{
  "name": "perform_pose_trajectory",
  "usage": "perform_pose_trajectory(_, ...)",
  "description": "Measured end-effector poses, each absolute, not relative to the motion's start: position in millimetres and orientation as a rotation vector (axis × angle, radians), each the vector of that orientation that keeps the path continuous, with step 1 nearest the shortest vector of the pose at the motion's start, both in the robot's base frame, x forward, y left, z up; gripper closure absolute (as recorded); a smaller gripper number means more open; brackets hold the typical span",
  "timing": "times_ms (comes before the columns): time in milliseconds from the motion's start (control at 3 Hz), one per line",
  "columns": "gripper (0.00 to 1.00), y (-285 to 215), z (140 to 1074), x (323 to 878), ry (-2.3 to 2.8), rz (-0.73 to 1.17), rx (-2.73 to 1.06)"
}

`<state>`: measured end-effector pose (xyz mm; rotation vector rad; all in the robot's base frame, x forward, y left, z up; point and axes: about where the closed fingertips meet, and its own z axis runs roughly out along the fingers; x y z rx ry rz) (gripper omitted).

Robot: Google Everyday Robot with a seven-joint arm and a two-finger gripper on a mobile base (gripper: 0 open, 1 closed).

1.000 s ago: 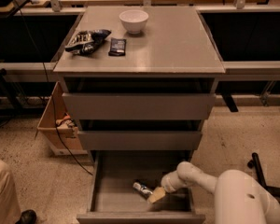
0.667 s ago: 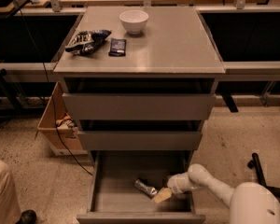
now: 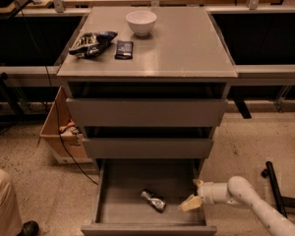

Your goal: Place redbull can into bottom drawer

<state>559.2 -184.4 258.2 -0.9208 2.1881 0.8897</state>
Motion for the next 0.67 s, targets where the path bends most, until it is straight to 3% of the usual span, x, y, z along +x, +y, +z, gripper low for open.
perform_pose_trajectory(333,0.0,-223.1,338.6,541.8,2.099,0.743,-0.967)
perform_pose_trajectory(667,0.0,-214.0,333.2,536.3,2.105,0.77,-0.98)
